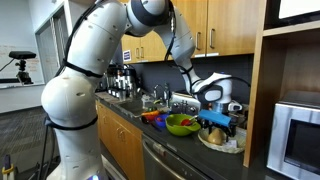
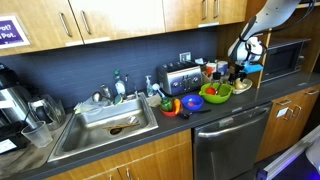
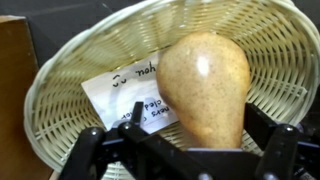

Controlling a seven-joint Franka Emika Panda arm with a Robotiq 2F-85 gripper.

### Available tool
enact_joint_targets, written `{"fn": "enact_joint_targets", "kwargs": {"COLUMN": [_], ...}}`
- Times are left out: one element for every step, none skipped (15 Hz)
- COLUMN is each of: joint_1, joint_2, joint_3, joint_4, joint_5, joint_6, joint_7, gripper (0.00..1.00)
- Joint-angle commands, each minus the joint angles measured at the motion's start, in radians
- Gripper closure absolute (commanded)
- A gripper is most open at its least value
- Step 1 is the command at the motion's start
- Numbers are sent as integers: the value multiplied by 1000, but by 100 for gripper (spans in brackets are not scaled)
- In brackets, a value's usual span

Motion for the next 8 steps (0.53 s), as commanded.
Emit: {"fn": "enact_joint_targets", "kwargs": {"joint_1": [-20, -16, -12, -8, 4, 10, 15, 21], "joint_2": [-15, -30, -44, -56, -71, -92, -109, -129], "joint_3": [16, 12, 8, 3, -12, -21, -29, -37], "joint_4": [-6, -19, -30, -37, -45, -60, -70, -83], "joint_5": [-40, -46, -53, -67, -90, -112, -134, -155], "joint_6": [-1, 4, 8, 7, 1, 2, 4, 8], "joint_7": [29, 33, 36, 43, 68, 83, 99, 116], "gripper": [0, 0, 0, 0, 0, 0, 0, 0]}}
